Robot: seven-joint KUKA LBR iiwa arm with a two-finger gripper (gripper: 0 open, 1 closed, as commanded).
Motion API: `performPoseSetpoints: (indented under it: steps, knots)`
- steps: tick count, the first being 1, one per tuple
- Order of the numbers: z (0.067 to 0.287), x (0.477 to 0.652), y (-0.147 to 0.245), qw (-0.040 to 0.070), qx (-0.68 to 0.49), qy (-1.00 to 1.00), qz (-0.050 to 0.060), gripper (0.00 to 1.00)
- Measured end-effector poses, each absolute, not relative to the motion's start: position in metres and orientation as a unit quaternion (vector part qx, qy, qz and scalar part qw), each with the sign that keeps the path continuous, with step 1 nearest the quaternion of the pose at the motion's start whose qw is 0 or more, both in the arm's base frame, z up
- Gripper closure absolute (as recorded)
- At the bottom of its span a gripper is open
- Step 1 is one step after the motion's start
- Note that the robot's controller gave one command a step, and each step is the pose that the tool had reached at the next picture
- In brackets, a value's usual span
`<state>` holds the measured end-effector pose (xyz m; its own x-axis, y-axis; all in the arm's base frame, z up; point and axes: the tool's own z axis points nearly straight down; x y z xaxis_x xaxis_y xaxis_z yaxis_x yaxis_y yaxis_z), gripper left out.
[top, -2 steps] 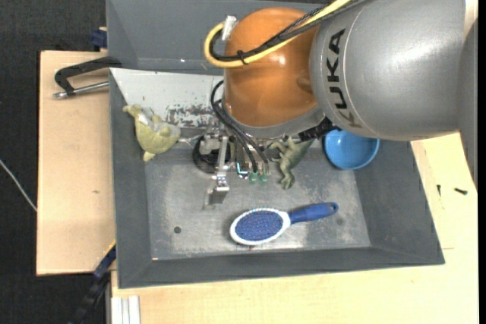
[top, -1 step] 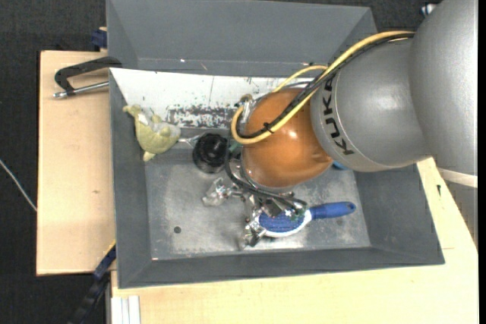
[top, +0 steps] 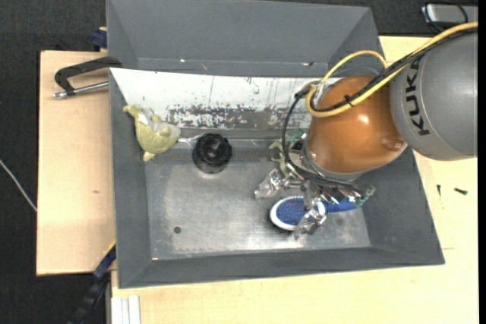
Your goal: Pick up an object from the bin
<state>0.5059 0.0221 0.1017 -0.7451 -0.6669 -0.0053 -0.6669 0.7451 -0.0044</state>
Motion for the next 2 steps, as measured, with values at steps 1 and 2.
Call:
performPoseSetpoints:
  steps: [1, 2]
  knots:
    - [0.106, 0.566, -0.062, 0.004, -0.399, 0.917, -0.003, 0.0]
    - [0.08, 0.542, -0.045, 0.02, -0.326, 0.945, -0.003, 0.0]
